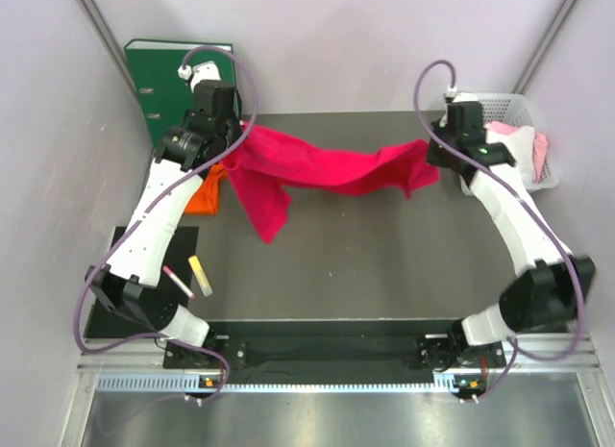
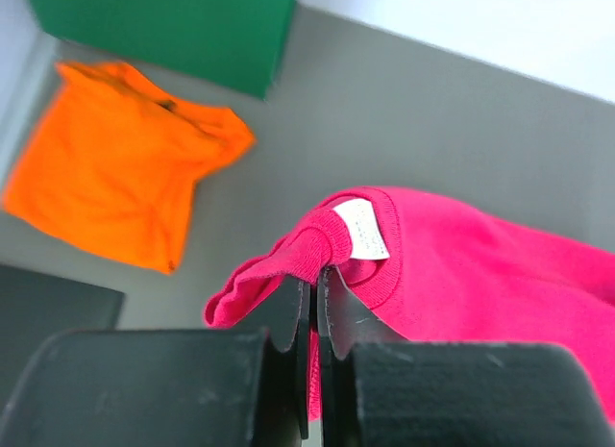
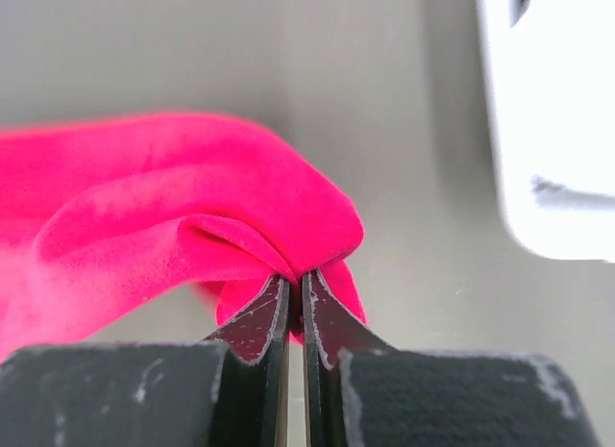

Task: Fold and stack the t-shirts
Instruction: Flatten out the tshirt

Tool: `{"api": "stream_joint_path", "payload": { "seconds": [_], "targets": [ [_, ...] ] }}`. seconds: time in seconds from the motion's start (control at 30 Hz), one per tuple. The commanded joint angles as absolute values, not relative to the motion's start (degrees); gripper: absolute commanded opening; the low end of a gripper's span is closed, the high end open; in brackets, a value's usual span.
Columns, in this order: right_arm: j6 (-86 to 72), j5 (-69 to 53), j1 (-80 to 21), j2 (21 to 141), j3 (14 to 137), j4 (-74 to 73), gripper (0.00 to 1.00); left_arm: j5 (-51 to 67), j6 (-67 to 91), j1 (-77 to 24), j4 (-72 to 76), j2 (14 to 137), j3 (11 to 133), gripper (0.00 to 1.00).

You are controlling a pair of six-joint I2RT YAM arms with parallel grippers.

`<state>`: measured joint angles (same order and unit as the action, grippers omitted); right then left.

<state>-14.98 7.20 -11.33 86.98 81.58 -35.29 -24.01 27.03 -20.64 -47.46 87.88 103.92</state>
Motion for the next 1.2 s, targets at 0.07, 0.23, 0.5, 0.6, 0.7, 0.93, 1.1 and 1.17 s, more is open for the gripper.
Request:
{"api": "stream_joint_path", "payload": {
  "seconds": [0.07,0.23,0.5,0.6,0.7,0.93,1.1,1.17],
  "targets": [
    [-10.46,12.82,-11.43,67.96,78.76,-33.75,0.0,-33.56,22.15,-20.21,-45.53,78.51,104.94,0.0],
    [-8.26,14.58,-11.43,56.71,76.03,-31.21,0.0,-35.77,19.69,-20.21,-41.14,71.64,102.05,0.0],
    [-7.91,15.47,-10.64,67.39,77.43,-26.29,0.0,-32.62,15.11,-18.47,-37.7,81.54,108.62,0.0],
    [-7.91,14.41,-10.46,74.51,80.93,-23.03,0.0,-25.24,17.3,-15.05,-39.9,88.84,114.94,0.0],
    [-8.61,14.59,-9.85,81.02,87.87,-22.5,0.0,-20.83,16.97,-12.75,-43.85,97.19,125.92,0.0],
    [-7.47,14.68,-9.58,85.61,100.72,-24.34,0.0,-16.7,16.96,-10.99,-41.84,99.15,134.12,0.0],
    [-8.44,12.75,-9.67,82.27,94.24,-26.01,0.0,-13.9,18.54,-10.9,-43.15,95.9,124.06,0.0],
    [-9.14,11.52,-9.58,79.9,87.76,-27.33,0.0,-12.93,20.29,-10.9,-44.03,93.26,118.85,0.0]
  ]
}}
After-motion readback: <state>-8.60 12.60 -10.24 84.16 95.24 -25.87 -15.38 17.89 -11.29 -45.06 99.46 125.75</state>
